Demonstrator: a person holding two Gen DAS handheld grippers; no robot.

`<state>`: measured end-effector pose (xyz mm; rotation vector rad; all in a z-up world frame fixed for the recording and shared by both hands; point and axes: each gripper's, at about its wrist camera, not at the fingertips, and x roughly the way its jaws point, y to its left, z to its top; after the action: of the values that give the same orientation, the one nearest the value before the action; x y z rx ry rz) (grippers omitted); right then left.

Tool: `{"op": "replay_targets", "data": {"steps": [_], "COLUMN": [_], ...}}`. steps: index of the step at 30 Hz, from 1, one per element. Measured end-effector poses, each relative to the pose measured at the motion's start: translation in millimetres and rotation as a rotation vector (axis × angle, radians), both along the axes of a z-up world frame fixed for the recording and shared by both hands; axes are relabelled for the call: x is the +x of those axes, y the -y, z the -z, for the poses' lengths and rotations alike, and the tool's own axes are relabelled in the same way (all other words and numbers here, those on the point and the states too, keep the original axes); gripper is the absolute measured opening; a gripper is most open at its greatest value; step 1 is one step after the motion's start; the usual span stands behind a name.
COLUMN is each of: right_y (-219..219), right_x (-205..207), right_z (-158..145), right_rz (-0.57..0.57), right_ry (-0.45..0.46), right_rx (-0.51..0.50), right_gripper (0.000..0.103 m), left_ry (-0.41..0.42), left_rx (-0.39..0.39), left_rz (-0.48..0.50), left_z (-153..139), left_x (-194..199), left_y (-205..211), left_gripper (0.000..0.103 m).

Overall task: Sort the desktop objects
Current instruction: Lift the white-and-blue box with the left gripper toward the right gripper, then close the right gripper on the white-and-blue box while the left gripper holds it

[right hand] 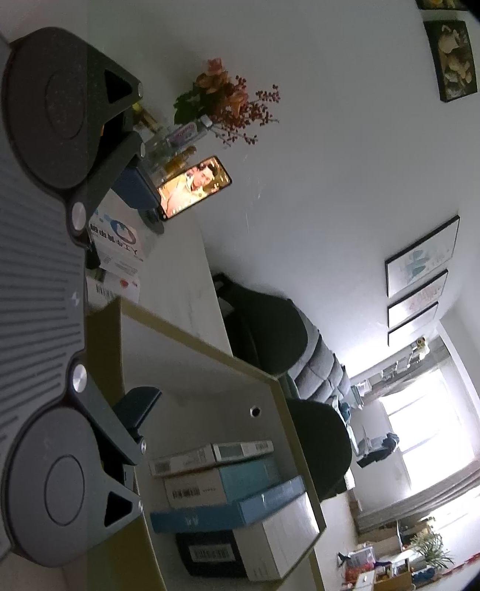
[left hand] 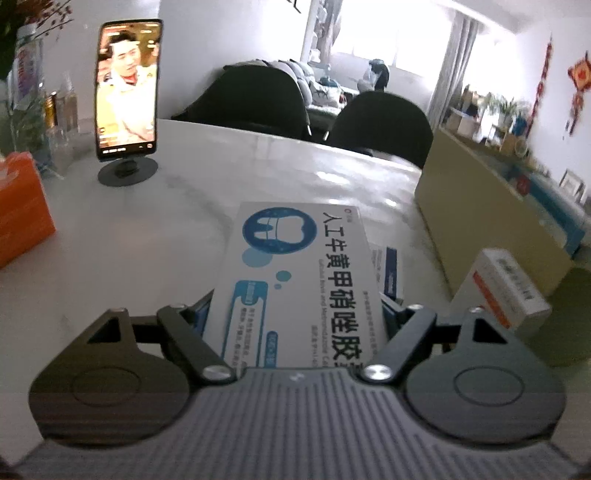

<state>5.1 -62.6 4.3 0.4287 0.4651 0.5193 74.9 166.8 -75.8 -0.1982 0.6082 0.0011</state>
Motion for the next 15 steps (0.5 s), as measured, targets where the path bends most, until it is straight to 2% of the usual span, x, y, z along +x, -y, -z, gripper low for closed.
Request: {"op": "replay_targets", "data": {"steps": [8, 15], "right_y": [-21.6, -25.2], "right_x": [-7.9, -13.6], "right_z": [-0.7, -4.3], "right_rz": [-0.114, -0.215], "right_ry": [0.028, -0.017], "right_rx": [0.004, 0.102], "right_gripper": [0.102, 0.102], "left_ry": [0.107, 0.181], "left_rx": [-0.049, -0.086], "left_rz": [0.041, 0.146], "left_z": [-24.1, -41.4], "left_x": [-32.8, -62.9], "left_y": [4.0, 26.1], "left_gripper": [0.081, 0.081]}}
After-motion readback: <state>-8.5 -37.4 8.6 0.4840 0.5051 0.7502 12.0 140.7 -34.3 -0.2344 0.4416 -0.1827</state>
